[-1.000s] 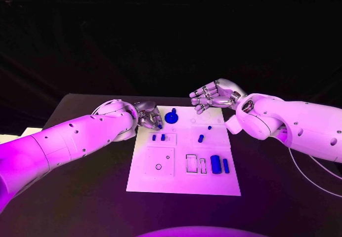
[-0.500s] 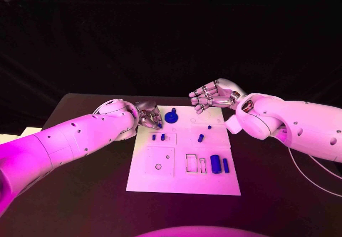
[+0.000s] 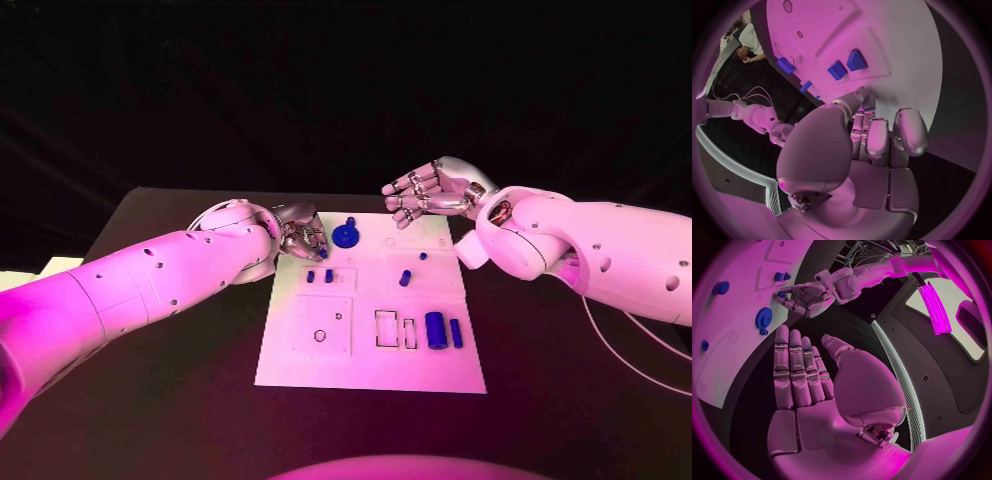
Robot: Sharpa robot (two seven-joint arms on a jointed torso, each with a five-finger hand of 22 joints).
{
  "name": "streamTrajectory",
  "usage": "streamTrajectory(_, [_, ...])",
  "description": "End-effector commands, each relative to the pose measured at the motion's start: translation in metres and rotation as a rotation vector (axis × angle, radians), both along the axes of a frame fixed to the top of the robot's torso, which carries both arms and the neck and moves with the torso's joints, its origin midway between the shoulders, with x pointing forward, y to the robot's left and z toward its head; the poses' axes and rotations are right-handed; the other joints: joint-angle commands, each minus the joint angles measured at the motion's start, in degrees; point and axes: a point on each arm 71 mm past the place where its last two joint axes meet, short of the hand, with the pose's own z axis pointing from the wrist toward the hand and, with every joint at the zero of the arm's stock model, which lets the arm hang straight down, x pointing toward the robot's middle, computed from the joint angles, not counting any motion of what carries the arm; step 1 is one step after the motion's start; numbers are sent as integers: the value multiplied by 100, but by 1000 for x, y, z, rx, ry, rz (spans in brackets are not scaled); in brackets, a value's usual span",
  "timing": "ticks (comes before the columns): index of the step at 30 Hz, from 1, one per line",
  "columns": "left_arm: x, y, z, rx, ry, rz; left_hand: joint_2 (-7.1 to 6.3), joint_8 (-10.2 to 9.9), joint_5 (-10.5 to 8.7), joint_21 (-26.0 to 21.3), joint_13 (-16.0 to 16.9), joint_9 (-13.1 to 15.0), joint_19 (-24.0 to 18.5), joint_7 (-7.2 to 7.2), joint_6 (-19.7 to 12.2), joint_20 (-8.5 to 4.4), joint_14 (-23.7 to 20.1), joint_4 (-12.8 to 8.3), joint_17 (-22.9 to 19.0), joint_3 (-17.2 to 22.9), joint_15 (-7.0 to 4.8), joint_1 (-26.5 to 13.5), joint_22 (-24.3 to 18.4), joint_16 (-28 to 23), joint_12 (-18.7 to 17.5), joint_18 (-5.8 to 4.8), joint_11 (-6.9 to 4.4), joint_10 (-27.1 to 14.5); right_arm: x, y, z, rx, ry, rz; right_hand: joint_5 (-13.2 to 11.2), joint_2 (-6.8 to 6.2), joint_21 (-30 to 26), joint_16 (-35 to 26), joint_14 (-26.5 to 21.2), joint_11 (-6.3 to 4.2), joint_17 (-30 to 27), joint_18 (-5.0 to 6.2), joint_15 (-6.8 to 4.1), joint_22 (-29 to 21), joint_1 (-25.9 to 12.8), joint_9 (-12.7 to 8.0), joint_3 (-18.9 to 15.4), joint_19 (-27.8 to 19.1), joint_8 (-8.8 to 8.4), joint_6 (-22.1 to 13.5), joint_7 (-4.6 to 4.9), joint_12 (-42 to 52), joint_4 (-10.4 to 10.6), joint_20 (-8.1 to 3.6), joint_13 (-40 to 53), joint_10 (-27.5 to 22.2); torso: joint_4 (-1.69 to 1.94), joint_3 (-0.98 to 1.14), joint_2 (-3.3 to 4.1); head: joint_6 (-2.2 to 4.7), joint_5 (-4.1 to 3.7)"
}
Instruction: Assemble the parts on the task board
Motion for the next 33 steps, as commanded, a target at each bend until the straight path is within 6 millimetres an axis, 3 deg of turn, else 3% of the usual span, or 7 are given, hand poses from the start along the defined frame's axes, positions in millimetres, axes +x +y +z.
streamTrajectory(1, [-3,-3,-4,10,28,-24,2,35,-35,33,8,5,77,-10,28,-15,142,-12,-5,38,-45,-63,5,6,-32,-104,11,42,-1,2,0,2,-1,19,-20,10,-39,-17,-12,-2,-6,25,39,-7,-26,1,5,5,-4,-21,13,-8,13,45,-3,-20,0,2,-2,-6,-1])
streamTrajectory(24, [-3,-5,-3,6,24,-22,-4,12,-42,52,20,-1,71,-16,45,-12,136,0,-22,38,-43,-163,32,11,-65,-107,12,48,-1,2,-1,4,-1,19,-23,11,-46,-17,-14,-4,-9,27,37,-14,-16,2,9,9,-2,-20,10,-7,6,45,-3,-22,-3,7,0,-1,2])
streamTrajectory(33, [-1,-1,-6,29,37,2,-66,-189,-38,44,14,-86,48,91,-198,29,124,-51,-64,95,24,-248,47,23,-202,-112,105,-109,-1,2,-1,4,0,19,-25,9,-50,-19,-17,-3,-10,26,38,-17,-17,2,7,9,-3,-22,11,-8,6,46,-4,-25,6,7,-4,-7,-5])
